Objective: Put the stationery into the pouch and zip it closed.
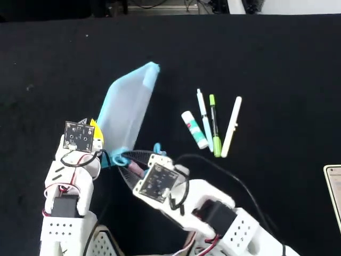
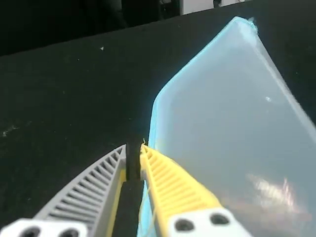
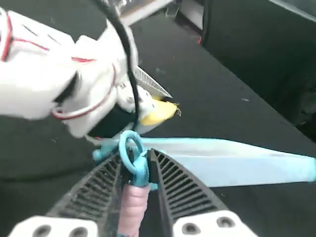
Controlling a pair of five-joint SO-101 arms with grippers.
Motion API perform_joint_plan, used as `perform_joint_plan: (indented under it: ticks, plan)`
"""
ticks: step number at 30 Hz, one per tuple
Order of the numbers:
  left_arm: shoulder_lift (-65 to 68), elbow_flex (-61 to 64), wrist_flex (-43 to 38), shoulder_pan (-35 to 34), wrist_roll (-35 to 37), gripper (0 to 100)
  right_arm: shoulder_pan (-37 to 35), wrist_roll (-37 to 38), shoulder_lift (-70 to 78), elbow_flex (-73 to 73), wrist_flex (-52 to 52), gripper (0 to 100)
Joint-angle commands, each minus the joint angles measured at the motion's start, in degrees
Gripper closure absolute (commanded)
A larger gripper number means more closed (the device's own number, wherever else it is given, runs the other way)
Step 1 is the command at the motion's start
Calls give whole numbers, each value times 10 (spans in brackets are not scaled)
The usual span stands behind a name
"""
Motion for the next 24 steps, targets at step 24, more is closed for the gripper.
perform_joint_plan:
  ticks: [24]
  plan:
    - [-3,14,58,144,-6,940,35,-38,93,-82,-16,988]
